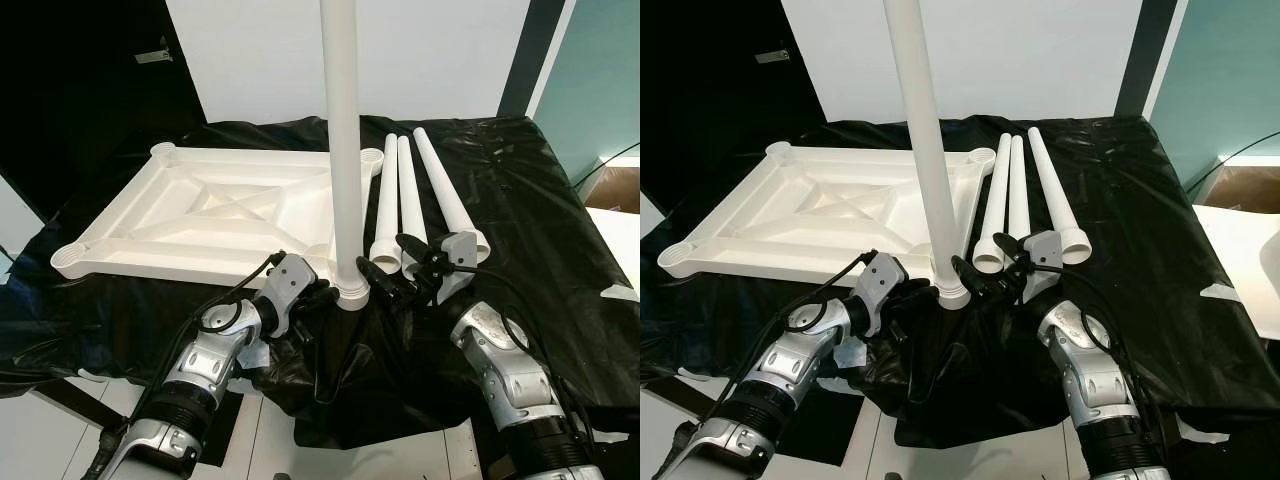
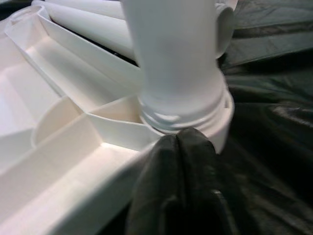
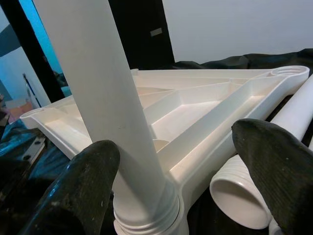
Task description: Building children table
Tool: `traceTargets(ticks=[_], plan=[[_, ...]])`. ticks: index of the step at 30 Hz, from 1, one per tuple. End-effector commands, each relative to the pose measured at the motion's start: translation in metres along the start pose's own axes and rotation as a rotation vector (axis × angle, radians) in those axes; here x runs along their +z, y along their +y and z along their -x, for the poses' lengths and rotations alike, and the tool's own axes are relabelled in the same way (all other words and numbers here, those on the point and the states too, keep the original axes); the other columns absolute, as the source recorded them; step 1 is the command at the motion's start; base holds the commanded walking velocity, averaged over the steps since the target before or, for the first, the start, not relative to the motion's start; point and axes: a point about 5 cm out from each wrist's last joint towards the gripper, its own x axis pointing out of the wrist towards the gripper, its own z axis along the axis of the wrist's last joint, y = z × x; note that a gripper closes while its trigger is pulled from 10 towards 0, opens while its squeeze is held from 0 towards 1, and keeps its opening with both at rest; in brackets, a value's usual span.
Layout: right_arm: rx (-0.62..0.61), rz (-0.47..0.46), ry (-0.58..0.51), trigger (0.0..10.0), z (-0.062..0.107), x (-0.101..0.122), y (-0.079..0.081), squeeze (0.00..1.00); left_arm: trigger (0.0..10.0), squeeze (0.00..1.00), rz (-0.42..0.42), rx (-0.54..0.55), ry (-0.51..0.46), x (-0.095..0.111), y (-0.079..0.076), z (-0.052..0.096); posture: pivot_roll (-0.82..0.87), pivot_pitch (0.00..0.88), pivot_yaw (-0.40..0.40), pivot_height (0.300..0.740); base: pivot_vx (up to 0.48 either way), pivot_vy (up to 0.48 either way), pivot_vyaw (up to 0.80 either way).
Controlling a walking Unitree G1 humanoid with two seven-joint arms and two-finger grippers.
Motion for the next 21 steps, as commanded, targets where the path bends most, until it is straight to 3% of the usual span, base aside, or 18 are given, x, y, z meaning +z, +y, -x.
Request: traceTargets(ticks=[1,2,3,6,7,8,10,12,13,14,15,19,20,21], plan=[[0.022,0.008,-0.004,10.0,-0.006,0.002,0.005,0.0,0.0,0.0,0.023,-0.148,0.019,-0.005,-0.017,-0.005,0.04,0.0,0.068,0.74,0.0,0.0,0.0],[0.021,0.009,-0.003,10.0,-0.006,0.002,0.005,0.0,0.0,0.0,0.027,-0.151,0.013,-0.004,-0.02,-0.006,0.04,0.0,0.068,0.74,0.0,0.0,0.0],[0.013,0.015,0.0,10.0,-0.007,0.002,0.004,0.0,1.9,0.0,0.028,-0.151,0.003,-0.003,-0.022,-0.007,0.04,0.0,0.068,0.74,0.0,0.0,0.0],[0.008,0.02,0.002,10.0,-0.007,0.002,0.004,0.0,1.9,0.0,0.028,-0.151,-0.003,-0.002,-0.024,-0.008,0.04,0.0,0.068,0.74,0.0,0.0,0.0],[-0.033,0.059,0.018,10.0,-0.007,0.001,-0.001,0.0,10.0,0.0,0.028,-0.139,-0.02,0.001,-0.025,-0.01,0.04,0.0,0.068,0.74,0.0,0.0,0.0],[-0.033,0.059,0.018,10.0,-0.007,0.001,-0.001,0.0,10.0,0.0,0.028,-0.139,-0.02,0.001,-0.025,-0.01,0.04,0.0,0.068,0.74,0.0,0.0,0.0],[-0.109,0.178,0.052,10.0,-0.006,0.0,-0.01,0.0,10.0,0.0,0.044,-0.111,-0.06,0.007,-0.025,-0.012,0.03,0.0,0.077,0.74,0.0,0.0,0.0],[-0.137,0.218,0.057,10.0,-0.005,0.0,-0.012,0.0,10.0,0.0,0.068,-0.096,-0.087,0.01,-0.024,-0.012,0.02,0.0,0.08,0.74,0.0,0.0,0.0],[-0.161,0.234,0.058,10.0,-0.004,0.001,-0.014,0.0,10.0,0.16,0.098,-0.086,-0.119,0.013,-0.023,-0.01,0.02,0.0,0.08,0.74,0.0,0.0,0.0],[-0.161,0.234,0.058,10.0,-0.004,0.001,-0.014,0.0,10.0,0.16,0.098,-0.086,-0.119,0.013,-0.023,-0.01,0.02,0.0,0.08,0.74,0.0,0.0,0.0],[-0.197,0.246,0.059,10.0,-0.002,0.001,-0.017,0.0,10.0,0.46,0.129,-0.076,-0.16,0.017,-0.024,-0.008,0.02,0.0,0.08,0.74,0.0,0.0,0.0],[-0.227,0.263,0.058,10.0,0.0,0.002,-0.02,0.0,10.0,0.43,0.136,-0.073,-0.177,0.018,-0.027,-0.005,0.01,0.0,0.081,0.74,0.0,0.0,0.0],[-0.235,0.274,0.057,10.0,0.0,0.003,-0.021,0.0,10.0,0.37,0.136,-0.072,-0.177,0.017,-0.029,-0.006,0.01,0.0,0.079,0.74,0.0,0.0,0.0],[-0.241,0.297,0.063,10.0,0.0,0.004,-0.023,0.0,10.0,0.06,0.135,-0.07,-0.176,0.017,-0.03,-0.007,0.01,0.0,0.077,0.74,0.0,0.0,0.0]])
